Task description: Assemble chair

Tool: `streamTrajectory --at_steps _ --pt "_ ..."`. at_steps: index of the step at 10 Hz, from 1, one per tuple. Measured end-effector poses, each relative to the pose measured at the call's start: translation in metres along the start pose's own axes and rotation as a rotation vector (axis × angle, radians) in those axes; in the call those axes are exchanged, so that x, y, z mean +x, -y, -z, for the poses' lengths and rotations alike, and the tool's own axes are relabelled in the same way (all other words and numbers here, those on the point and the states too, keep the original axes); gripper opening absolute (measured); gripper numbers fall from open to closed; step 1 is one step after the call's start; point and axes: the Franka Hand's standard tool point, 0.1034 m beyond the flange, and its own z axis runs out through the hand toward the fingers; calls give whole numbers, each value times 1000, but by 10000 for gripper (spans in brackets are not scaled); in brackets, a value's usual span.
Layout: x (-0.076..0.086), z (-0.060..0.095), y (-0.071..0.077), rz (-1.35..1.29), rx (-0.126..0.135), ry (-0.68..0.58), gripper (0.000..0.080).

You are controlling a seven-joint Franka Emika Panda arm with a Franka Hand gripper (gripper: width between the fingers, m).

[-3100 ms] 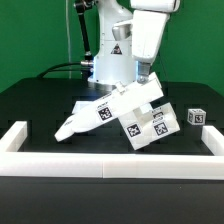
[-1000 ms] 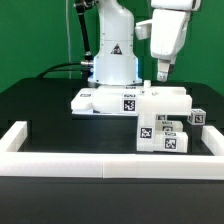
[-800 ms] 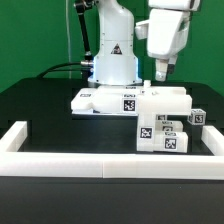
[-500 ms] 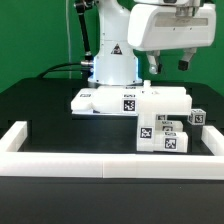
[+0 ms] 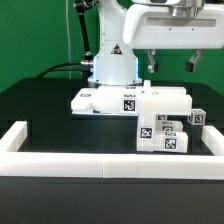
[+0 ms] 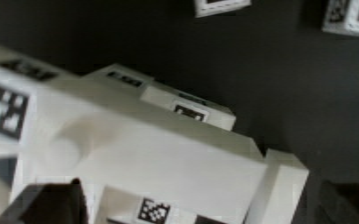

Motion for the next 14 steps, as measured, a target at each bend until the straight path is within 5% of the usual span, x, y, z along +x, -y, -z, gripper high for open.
streamTrajectory --at_steps 5,10,14 --pt "-25 -20 50 -9 27 -40 649" --pt "-28 -22 51 -34 39 -49 649" --pt "-53 -56 78 -21 56 -74 649"
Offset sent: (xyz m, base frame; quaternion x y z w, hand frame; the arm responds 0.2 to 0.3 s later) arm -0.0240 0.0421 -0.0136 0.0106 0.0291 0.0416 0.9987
